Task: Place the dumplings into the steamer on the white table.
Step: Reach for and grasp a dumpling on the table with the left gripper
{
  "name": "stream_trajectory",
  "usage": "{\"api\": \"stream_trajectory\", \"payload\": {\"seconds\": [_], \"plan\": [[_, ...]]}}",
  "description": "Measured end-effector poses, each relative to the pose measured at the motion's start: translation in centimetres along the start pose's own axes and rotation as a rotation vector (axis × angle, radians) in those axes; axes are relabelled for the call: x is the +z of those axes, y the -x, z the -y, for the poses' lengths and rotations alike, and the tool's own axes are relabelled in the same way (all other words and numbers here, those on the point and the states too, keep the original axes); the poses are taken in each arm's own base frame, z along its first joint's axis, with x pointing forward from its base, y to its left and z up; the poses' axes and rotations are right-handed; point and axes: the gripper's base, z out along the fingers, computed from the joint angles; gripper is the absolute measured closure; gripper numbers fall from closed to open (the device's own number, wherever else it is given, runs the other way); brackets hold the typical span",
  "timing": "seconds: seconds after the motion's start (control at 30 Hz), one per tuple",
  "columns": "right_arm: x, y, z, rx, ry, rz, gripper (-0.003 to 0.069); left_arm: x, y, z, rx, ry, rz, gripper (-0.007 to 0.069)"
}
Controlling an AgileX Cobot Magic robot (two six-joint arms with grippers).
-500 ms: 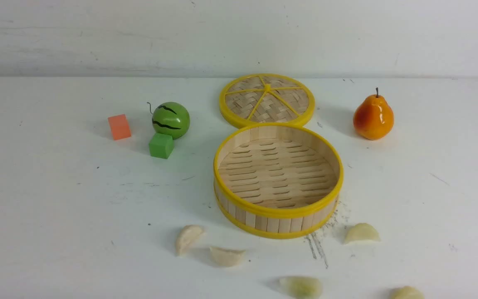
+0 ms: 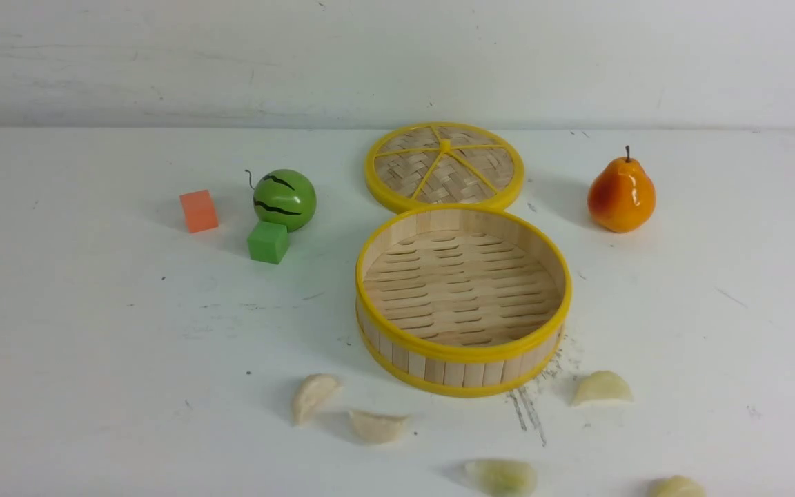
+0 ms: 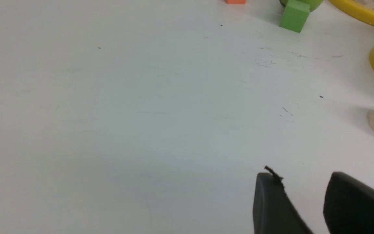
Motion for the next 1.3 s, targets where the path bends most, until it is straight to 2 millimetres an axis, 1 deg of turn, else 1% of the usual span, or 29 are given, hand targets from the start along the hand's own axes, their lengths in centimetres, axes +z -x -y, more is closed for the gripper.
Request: {"api": "stream_trajectory", "payload": {"seconds": [1.3], "plan": [[0.0,-0.01,-0.05,0.015,0.006,-0.001,0.0419,0.0,0.0,0.0,0.0,0.0,0.0,0.0387]]}}
